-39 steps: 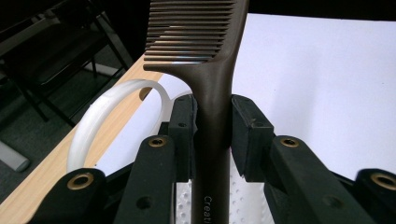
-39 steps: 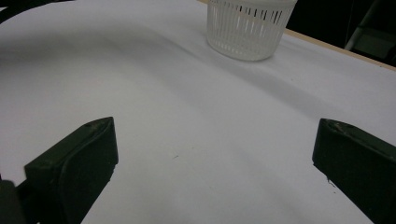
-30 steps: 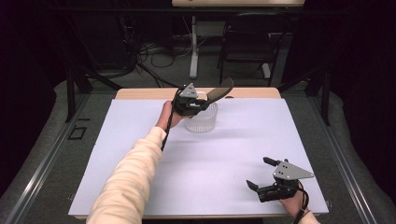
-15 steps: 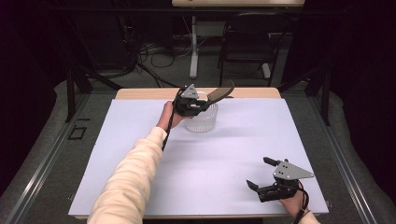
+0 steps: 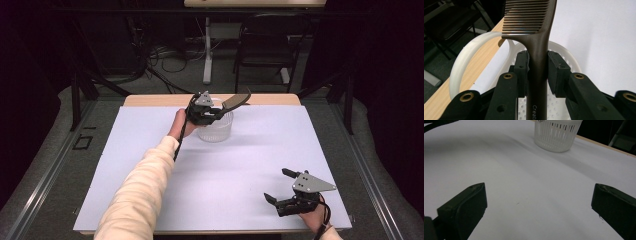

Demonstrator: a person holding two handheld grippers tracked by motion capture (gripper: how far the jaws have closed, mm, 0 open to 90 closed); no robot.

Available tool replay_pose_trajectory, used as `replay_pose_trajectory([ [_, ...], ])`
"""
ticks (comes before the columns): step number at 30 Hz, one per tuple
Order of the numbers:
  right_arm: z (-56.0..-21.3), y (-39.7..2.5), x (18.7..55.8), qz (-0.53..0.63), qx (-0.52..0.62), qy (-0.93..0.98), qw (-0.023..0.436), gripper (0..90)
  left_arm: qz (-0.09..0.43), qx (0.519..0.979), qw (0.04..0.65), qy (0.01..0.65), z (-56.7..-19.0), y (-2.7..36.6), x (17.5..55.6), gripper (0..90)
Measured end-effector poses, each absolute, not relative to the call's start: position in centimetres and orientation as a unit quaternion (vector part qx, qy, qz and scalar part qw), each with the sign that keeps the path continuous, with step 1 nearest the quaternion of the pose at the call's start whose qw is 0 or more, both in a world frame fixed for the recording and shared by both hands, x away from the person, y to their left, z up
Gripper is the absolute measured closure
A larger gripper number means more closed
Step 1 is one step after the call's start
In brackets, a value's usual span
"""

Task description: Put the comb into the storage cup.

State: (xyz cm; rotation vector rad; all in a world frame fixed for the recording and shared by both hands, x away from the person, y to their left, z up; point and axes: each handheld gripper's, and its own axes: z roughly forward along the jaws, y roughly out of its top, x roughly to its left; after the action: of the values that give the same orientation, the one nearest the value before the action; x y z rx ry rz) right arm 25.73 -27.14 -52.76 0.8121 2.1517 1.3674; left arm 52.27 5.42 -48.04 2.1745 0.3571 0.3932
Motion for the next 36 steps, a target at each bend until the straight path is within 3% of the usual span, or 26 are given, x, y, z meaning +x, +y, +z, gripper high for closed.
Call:
replay_pose_trajectory([
  [6, -52.8, -27.1, 25.7, 0.498, 0.296, 0.782, 0.230, 0.0, 0.161, 0.874, 0.434, 0.146, -48.1, 5.4, 52.3, 69.9],
  [16, -52.8, -27.2, 25.7, 0.497, 0.296, 0.782, 0.231, 0.0, 0.159, 0.874, 0.435, 0.150, -47.9, 5.7, 52.1, 51.6],
  [27, -52.8, -27.1, 25.7, 0.497, 0.297, 0.782, 0.231, 0.0, 0.141, 0.872, 0.436, 0.172, -46.5, 6.6, 51.6, 23.4],
  [36, -52.8, -27.1, 25.8, 0.497, 0.296, 0.783, 0.230, 0.0, 0.137, 0.874, 0.431, 0.177, -45.2, 7.6, 50.7, 13.2],
])
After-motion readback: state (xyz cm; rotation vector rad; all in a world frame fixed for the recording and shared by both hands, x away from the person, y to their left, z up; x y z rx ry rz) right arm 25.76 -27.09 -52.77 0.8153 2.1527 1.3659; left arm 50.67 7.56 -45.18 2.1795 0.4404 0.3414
